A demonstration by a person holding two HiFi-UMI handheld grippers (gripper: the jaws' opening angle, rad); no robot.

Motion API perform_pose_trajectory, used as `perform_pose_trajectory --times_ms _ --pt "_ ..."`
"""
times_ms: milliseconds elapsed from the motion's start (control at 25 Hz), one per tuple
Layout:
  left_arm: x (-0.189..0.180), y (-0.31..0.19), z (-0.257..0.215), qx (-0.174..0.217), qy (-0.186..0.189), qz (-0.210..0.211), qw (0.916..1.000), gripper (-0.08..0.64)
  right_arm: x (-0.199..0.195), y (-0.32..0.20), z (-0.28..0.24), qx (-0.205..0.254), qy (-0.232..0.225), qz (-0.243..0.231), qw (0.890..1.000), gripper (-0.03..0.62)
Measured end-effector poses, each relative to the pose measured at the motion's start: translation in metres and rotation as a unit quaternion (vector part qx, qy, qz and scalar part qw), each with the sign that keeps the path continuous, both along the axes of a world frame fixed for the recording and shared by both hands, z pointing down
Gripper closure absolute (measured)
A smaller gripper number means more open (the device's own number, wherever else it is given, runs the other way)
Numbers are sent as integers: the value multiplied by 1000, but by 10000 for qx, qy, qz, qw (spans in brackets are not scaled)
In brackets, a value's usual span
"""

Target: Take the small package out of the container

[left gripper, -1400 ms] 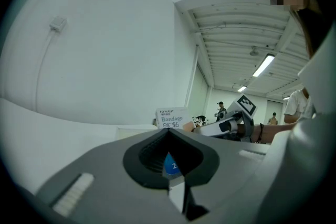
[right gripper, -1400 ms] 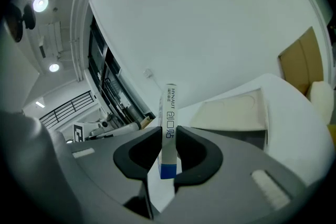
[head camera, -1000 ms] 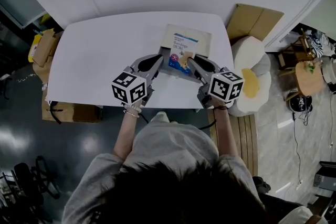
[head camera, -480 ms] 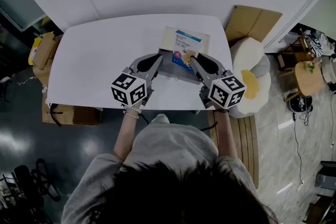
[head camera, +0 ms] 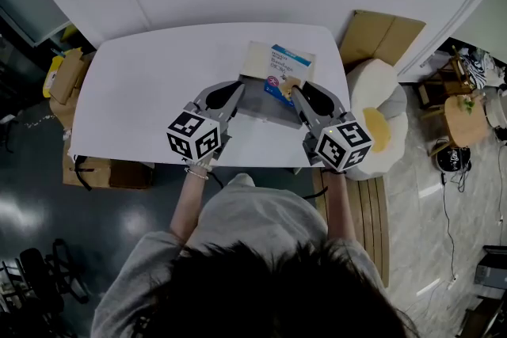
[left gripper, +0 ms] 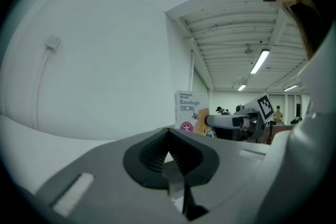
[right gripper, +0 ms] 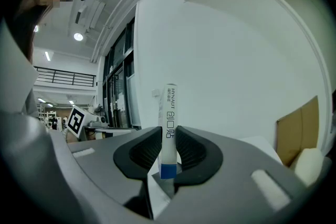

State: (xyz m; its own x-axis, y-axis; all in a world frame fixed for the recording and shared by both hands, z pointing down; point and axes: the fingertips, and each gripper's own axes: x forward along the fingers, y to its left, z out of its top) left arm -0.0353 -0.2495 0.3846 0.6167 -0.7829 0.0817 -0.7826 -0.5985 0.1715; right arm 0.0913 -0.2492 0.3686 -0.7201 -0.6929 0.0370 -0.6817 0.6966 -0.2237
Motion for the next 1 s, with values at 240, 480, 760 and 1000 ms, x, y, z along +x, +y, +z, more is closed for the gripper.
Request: perform_pose_trajectory --times_ms 240,480,760,1000 --pt "-3 -1 2 3 -11 -8 10000 566 2 -2 7 -14 -6 58 10000 491" --pt "-5 0 4 -25 -11 47 10000 566 2 -1 9 -9 -1 103 9999 491" --pt "-9 -2 6 -48 -10 7 10000 566 3 -2 11 -27 -14 118 9999 491" --pt "-9 -2 7 -68 -7 -15 10000 566 3 -2 12 -44 -25 89 9999 491"
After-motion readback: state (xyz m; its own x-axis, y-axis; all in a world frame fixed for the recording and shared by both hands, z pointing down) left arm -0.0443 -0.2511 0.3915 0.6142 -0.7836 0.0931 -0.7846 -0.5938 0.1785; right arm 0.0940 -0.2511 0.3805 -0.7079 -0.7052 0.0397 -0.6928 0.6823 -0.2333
